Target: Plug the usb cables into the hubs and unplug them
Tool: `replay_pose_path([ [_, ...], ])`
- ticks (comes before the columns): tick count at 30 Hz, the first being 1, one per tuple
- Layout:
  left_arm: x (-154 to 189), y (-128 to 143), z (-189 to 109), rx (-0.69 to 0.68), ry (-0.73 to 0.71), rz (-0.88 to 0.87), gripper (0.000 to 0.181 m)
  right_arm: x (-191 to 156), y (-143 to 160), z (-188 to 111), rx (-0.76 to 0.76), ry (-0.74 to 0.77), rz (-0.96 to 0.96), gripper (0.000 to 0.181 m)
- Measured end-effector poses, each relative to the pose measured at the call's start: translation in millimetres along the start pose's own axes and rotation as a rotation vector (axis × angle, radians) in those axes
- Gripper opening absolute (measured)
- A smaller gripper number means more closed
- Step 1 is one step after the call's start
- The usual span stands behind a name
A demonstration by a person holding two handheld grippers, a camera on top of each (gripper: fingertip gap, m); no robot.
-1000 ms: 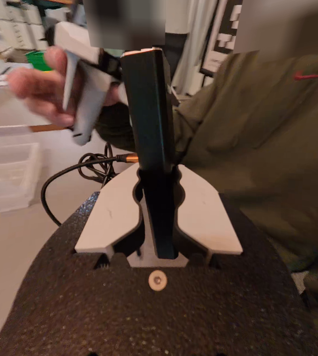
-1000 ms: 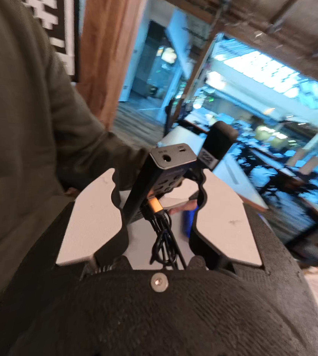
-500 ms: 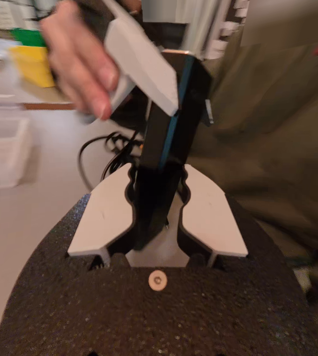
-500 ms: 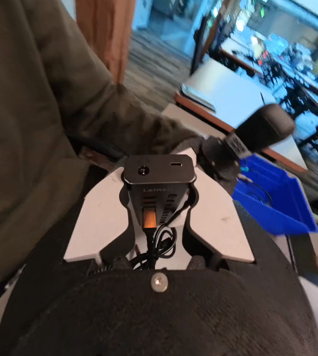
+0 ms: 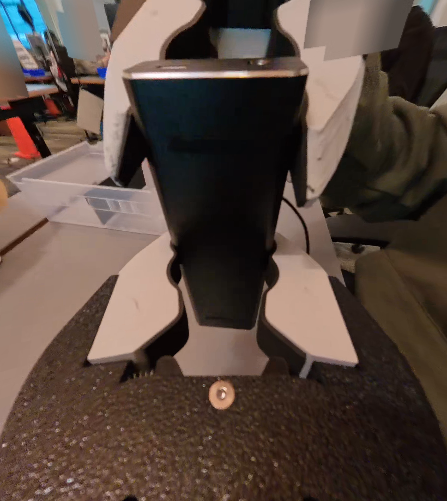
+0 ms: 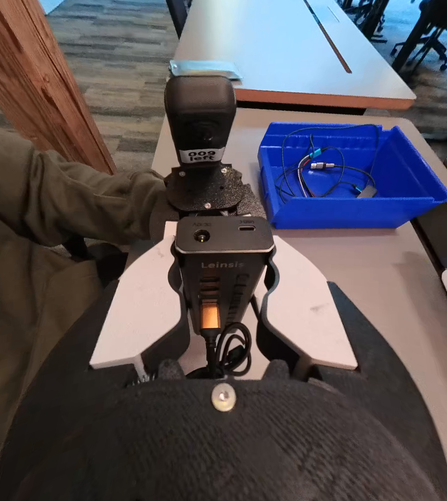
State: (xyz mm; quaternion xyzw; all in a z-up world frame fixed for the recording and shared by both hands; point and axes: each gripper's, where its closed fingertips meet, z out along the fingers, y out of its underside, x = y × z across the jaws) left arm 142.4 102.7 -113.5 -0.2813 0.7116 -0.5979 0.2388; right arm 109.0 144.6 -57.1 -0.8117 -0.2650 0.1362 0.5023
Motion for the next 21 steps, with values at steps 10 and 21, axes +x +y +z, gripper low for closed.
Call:
replay_pose_path([
  [10,11.6,18.7,0.4,0.098,0.008,-0.060,0.062,-6.1,13.9,19.5,-0.041,-0.037,0.072,0.060],
  [21,12.6,33.4,-1.9,0.104,0.006,-0.132,0.063,-3.0,23.7,36.1,-0.104,-0.051,0.147,0.060],
])
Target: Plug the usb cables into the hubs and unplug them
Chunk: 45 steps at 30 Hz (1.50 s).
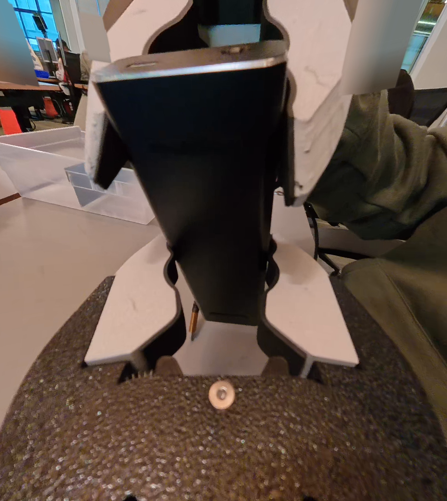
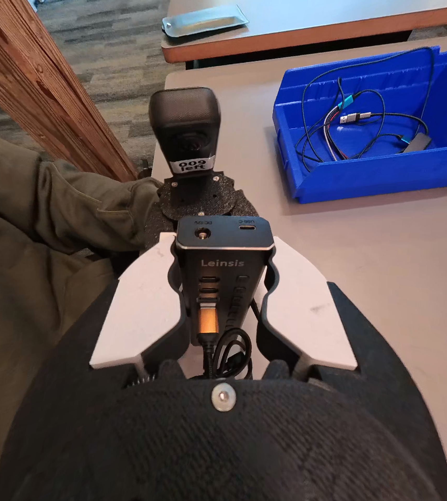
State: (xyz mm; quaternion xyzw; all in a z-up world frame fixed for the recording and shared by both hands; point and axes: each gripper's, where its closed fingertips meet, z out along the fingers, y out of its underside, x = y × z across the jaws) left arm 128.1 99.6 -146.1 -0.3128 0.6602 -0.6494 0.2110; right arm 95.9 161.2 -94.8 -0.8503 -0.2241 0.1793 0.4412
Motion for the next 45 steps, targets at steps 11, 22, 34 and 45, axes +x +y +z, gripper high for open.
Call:
replay_pose_path([
  [11,-2.9,-8.8,-7.2,0.139,0.006,-0.074,0.062,2.9,-12.3,10.2,0.031,-0.035,0.047,0.060],
  [22,-12.3,-11.1,-27.2,0.224,-0.013,-0.031,0.061,9.1,11.8,-32.3,0.003,0.242,-0.063,0.060],
  [34,-2.1,2.7,-24.3,0.168,0.017,0.095,0.061,-18.8,43.7,-8.9,-0.054,0.143,-0.070,0.023],
  [45,-1.2,9.6,-21.6,0.139,0.023,0.119,0.061,-16.2,52.1,-4.1,0.016,0.128,0.036,0.015],
])
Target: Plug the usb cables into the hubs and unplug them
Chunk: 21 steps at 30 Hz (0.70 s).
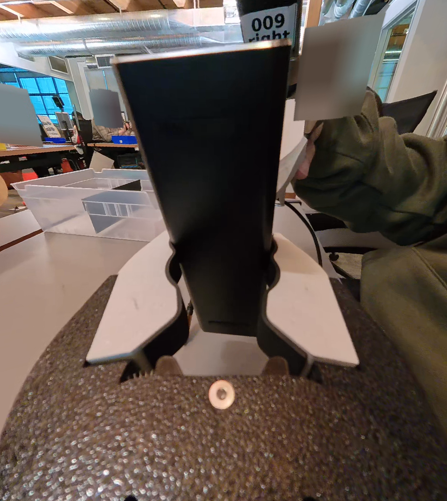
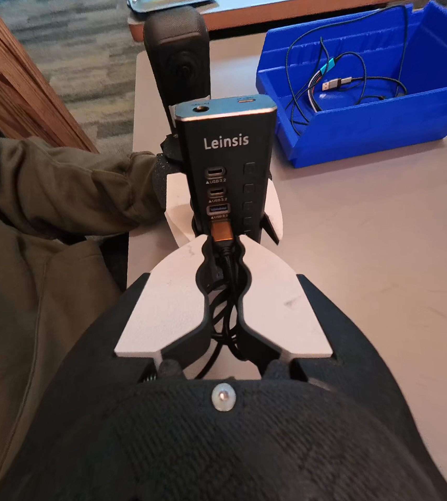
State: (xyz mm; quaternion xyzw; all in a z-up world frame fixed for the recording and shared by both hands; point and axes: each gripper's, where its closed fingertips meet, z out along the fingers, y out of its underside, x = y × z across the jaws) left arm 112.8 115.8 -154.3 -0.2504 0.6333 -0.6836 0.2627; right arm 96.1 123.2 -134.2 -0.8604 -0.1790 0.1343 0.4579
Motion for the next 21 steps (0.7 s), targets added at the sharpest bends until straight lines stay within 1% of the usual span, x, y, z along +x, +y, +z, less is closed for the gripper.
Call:
replay_pose_path([
  [3,-1.1,1.0,-0.1,0.008,0.002,-0.013,0.061,1.5,1.4,1.8,0.024,0.018,0.001,0.016],
  [7,-0.1,1.0,-0.2,0.020,0.010,-0.016,0.061,0.4,3.3,0.6,0.007,0.004,-0.009,0.015],
  [12,0.9,-0.2,3.8,0.028,-0.004,0.001,0.061,1.0,7.9,-4.9,-0.055,-0.006,-0.029,0.015],
  [16,5.2,4.0,2.3,0.006,0.038,-0.024,0.061,-2.9,10.9,-1.9,-0.093,-0.007,-0.084,0.014],
  [19,13.5,-8.6,-1.3,0.067,0.097,-0.054,0.060,-8.9,1.4,-5.7,-0.046,-0.040,-0.086,0.014],
  [21,16.6,-14.4,-2.7,0.070,0.114,-0.062,0.060,-11.3,-0.4,-8.5,-0.047,-0.052,-0.108,0.014],
])
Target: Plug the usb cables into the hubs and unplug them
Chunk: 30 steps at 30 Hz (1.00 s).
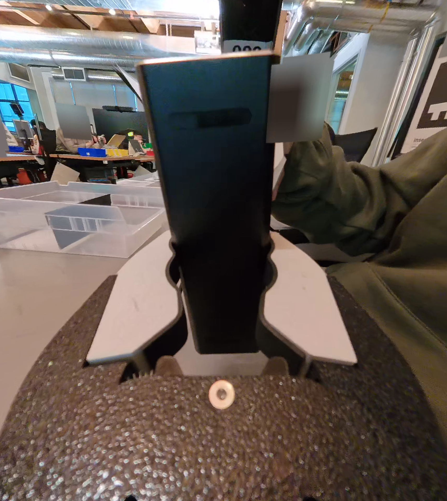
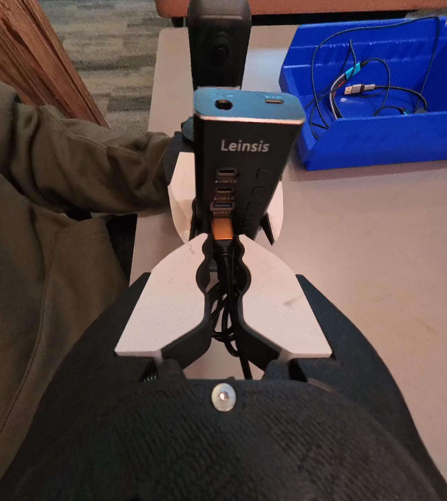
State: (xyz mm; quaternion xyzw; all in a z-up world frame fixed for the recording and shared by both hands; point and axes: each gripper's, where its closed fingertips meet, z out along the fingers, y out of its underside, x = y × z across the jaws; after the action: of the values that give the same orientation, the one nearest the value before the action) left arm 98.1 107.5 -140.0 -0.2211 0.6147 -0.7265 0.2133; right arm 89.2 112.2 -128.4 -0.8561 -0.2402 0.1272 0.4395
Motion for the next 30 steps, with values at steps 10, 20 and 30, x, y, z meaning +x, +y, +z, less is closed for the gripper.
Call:
replay_pose_path([
  [10,-1.0,-1.7,0.2,-0.024,-0.025,0.006,0.059,0.7,0.8,-2.4,-0.041,0.022,-0.034,0.015],
  [20,-6.7,2.0,-0.5,-0.052,-0.067,0.018,0.059,5.3,4.2,-2.2,-0.073,0.031,-0.017,0.014],
  [30,-12.8,-2.3,-5.1,0.011,-0.103,0.052,0.060,10.2,7.5,-0.2,-0.113,0.011,-0.015,0.015],
])
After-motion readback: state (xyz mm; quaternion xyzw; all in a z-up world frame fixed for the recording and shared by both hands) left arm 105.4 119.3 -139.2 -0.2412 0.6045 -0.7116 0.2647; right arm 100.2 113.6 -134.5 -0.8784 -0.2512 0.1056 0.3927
